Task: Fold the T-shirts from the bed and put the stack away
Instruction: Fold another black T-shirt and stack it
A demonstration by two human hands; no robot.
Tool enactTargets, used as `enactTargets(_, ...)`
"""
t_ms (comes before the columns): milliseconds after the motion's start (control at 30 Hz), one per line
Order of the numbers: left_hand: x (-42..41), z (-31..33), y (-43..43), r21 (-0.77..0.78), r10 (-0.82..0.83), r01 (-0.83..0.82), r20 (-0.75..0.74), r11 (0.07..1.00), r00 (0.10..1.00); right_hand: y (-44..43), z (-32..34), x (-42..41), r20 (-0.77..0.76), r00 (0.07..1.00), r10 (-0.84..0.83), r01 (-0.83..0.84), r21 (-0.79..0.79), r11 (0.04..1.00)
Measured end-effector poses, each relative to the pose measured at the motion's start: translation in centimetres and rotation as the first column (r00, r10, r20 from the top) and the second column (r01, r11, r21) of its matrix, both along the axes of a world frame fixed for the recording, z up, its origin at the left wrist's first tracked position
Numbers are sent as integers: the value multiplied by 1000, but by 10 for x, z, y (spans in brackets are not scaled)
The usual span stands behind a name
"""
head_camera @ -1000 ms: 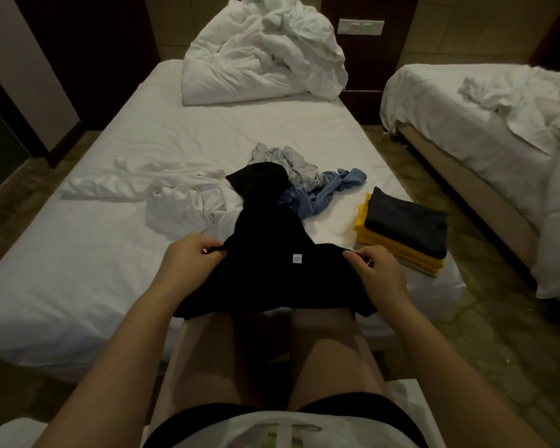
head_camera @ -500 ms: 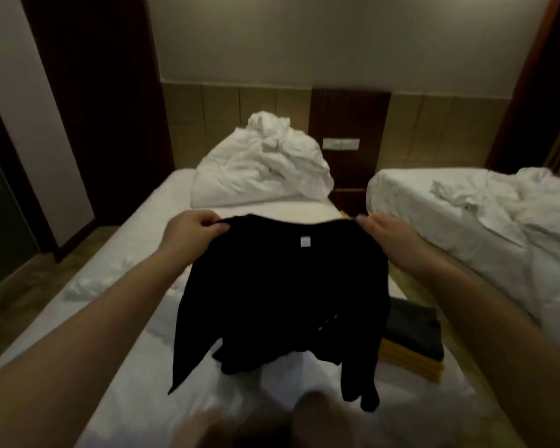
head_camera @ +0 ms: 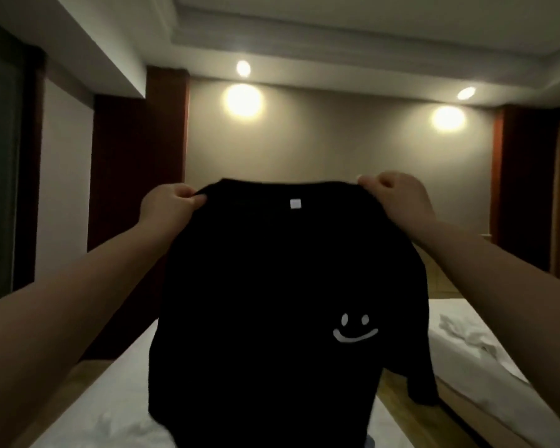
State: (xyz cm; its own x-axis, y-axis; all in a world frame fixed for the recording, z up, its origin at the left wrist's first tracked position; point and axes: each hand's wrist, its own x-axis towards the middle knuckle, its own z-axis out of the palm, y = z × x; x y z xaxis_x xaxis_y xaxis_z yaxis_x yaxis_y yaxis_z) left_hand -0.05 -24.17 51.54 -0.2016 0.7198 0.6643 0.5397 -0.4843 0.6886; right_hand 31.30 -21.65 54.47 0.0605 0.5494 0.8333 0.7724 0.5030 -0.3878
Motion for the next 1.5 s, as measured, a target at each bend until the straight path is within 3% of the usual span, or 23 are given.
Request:
enactTargets(100, -7, 1, 5, -100, -18, 13, -48, 995, 999, 3, 3, 7, 106, 986, 125, -85, -323, 943)
enactTargets(167, -12, -4, 3, -141, -92, 99, 59, 985, 994, 2, 0, 19, -31, 962, 273, -258, -445, 858)
enactTargets(267, -17, -11, 5, -215, -175, 215, 192, 953, 966, 7, -12, 32, -296, 844, 447, -533, -539, 652)
enactTargets(367, -21, -16, 2, -317, -295, 367, 253, 875, 921, 9, -25, 33, -368, 820, 439, -573, -533, 623)
enactTargets(533, -37, -18, 1, -429, -470, 517, 220, 741, 855, 1, -32, 32, -509, 757, 411, -649, -514, 561)
enactTargets(667, -46, -9, 4, -311, -509, 591, 310, 744, 803, -4, -21, 25, -625, 624, 468, -766, -372, 524)
enactTargets(767, -46, -5, 9, -395, -458, 498, 197, 772, 867, -3, -15, 17, -495, 747, 444, -657, -447, 607)
enactTargets(833, -43, -1, 9, -380, -408, 455, 203, 805, 890, 2, -12, 14, -530, 722, 444, -671, -380, 637)
enactTargets(1000, -32, -3, 14, -351, -351, 438, 284, 828, 892, 8, -21, 3, -580, 685, 442, -727, -503, 467)
enactTargets(1133, -36, -13, 20, -345, -394, 491, 316, 800, 863, 11, -24, 4, -563, 697, 443, -711, -468, 524)
enactTargets(1200, -44, -14, 24, -330, -423, 526, 336, 784, 842, 13, -28, 10, -553, 683, 478, -729, -469, 499)
enactTargets(1367, -65, -16, 26, -359, -507, 589, 302, 724, 807, 11, -31, 27, -667, 512, 541, -849, -489, 200)
enactTargets(1500, -79, -25, 29, -401, -568, 610, 233, 684, 789, 12, -41, 29, -550, 631, 548, -748, -620, 239)
